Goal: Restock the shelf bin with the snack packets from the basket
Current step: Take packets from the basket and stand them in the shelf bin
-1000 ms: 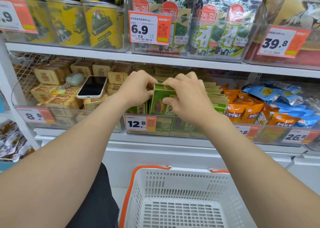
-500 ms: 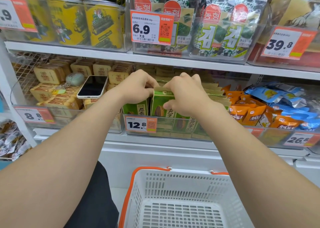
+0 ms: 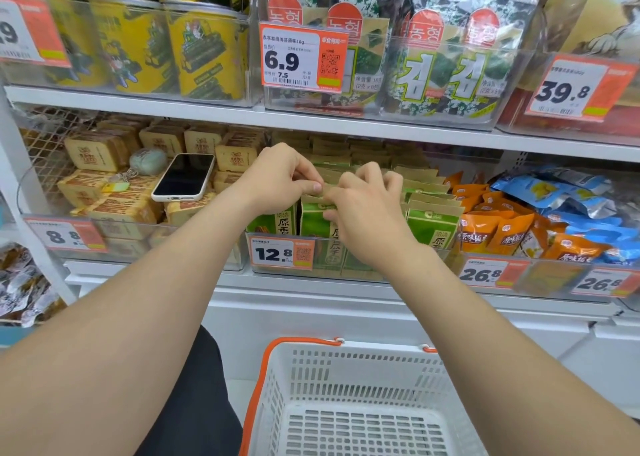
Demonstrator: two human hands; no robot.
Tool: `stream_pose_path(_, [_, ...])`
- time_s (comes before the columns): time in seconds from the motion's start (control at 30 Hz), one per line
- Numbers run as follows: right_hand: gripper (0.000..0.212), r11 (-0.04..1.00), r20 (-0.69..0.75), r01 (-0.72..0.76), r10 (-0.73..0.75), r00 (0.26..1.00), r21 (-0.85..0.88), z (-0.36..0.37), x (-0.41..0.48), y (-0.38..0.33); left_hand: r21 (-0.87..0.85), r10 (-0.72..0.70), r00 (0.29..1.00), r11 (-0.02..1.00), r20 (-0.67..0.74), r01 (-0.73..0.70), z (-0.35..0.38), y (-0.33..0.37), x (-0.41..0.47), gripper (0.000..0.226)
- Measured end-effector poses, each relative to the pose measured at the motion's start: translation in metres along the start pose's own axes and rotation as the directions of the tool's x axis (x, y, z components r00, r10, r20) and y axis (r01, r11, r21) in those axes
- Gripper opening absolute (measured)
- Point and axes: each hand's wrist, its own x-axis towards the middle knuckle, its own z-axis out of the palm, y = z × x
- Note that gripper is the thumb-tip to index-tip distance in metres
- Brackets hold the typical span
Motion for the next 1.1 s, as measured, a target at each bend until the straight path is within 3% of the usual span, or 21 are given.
stream_pose_path(0.1, [0.021, 1.0, 0.046, 0.031, -0.031, 0.998, 0.003, 0.001, 0.0, 0.003, -0.016, -0.013, 1.0, 1.0, -0.013, 0.012, -0.001, 0.0, 0.0, 0.008])
stream_pose_path(0.23, [0.024, 0.995, 0.01, -0.09, 0.089, 0.996, 0.043, 0.001, -0.001, 0.013, -0.012, -0.006, 1.0, 1.0, -0.027, 0.006, -0.002, 0.005, -0.002, 0.01])
stream_pose_path(0.33, [0.024, 0.998, 0.006, -0.037, 0.037, 0.999, 0.056, 0.008, -0.005, 0.008, 0.026, -0.004, 1.0, 1.0, -0.002, 0.004, -0.003, 0.011, -0.007, 0.014])
stream_pose_path(0.43, [0.021, 0.985, -0.031, 0.006, 0.0, 1.0, 0.171, 0.007, -0.014, 0.019, 0.146, 0.033, 0.992, 0.989, -0.124, -0.015, 0.003, 0.028, -0.017, 0.017])
stream_pose_path(0.5, [0.029, 0.967, -0.155, -0.061, 0.102, 0.983, 0.245, 0.004, -0.02, 0.035, 0.283, 0.099, 0.984, 0.958, -0.15, -0.053, 0.013, 0.044, -0.022, 0.033])
stream_pose_path(0.6, [0.028, 0.949, -0.277, -0.274, 0.309, 0.91, 0.159, 0.007, -0.029, 0.064, 0.485, 0.122, 0.992, 0.867, 0.015, -0.113, 0.041, 0.063, -0.023, 0.063])
stream_pose_path(0.7, [0.054, 0.954, -0.111, -0.297, 0.292, 0.95, -0.036, 0.022, -0.029, 0.079, 0.682, 0.099, 0.991, 0.72, 0.087, -0.132, 0.07, 0.06, -0.024, 0.089])
stream_pose_path(0.8, [0.062, 0.984, -0.03, -0.179, 0.18, 0.983, 0.007, 0.026, -0.027, 0.095, 0.76, 0.143, 0.986, 0.631, 0.082, -0.155, 0.073, 0.055, -0.016, 0.095])
stream_pose_path(0.9, [0.066, 0.979, 0.027, -0.202, 0.201, 0.979, 0.019, 0.026, -0.024, 0.109, 0.763, 0.115, 0.984, 0.622, 0.133, -0.176, 0.066, 0.05, -0.006, 0.102])
stream_pose_path(1.0, [0.069, 0.953, -0.013, -0.301, 0.301, 0.953, -0.024, 0.032, -0.022, 0.095, 0.778, 0.092, 0.988, 0.609, 0.124, -0.154, 0.068, 0.046, -0.006, 0.116])
stream_pose_path(1.1, [0.07, 0.964, -0.036, -0.265, 0.266, 0.963, 0.017, 0.032, -0.023, 0.09, 0.777, 0.079, 0.989, 0.611, 0.127, -0.148, 0.069, 0.044, -0.005, 0.132])
